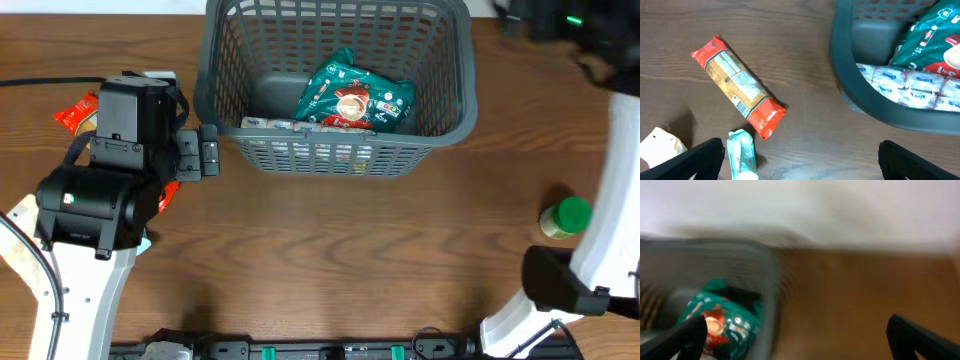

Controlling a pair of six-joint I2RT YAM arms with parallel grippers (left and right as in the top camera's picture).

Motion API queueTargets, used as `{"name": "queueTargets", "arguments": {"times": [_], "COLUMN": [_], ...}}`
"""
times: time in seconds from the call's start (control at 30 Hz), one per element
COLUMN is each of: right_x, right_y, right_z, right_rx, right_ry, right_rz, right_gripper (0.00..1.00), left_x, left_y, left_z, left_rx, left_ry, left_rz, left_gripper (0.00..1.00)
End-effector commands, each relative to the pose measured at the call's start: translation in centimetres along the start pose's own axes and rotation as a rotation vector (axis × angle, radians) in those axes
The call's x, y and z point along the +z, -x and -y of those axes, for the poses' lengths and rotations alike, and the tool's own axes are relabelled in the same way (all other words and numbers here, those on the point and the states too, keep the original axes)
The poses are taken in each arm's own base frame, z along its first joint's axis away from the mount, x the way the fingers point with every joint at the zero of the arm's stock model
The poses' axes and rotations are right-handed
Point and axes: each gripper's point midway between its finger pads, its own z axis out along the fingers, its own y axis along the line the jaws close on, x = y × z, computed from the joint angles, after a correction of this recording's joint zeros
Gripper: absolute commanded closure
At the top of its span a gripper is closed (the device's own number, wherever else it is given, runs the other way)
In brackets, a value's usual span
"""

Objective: Pack container
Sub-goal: 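Move the right gripper to the green seasoning jar and grasp it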

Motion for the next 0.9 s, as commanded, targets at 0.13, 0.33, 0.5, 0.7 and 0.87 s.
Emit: {"name": "queueTargets", "arguments": {"times": [0.13,0.33,0.5,0.7,0.87], "right_x": [-0.4,1.9,5.1,7.9,7.6], "right_y": [-8.1,-14.4,-19.7,-24.0,-25.2], "right_z": [11.4,14.7,15.9,16.4,18.0], "right_rx": [0.517,0.634,0.677,0.702,0.713], "right_ry": [-0.261,-0.325,-0.367,-0.389,-0.463], "right_rz": [-0.287,-0.508,-0.663,-0.748,-0.763], "right_gripper": [0.01,0.01,0.01,0.01,0.01], "left_x": [-0.4,-0.4,-0.4,-0.4,-0.4], "left_y": [0.4,0.4,0.5,0.5,0.5], "left_z": [-0.1,-0.1,-0.1,-0.1,-0.1], "left_rx": [0.007,0.007,0.006,0.006,0.006], "left_ry": [0.007,0.007,0.006,0.007,0.007], "left_rz": [0.014,0.015,0.019,0.019,0.019], "left_gripper": [0.01,0.01,0.01,0.01,0.01]}}
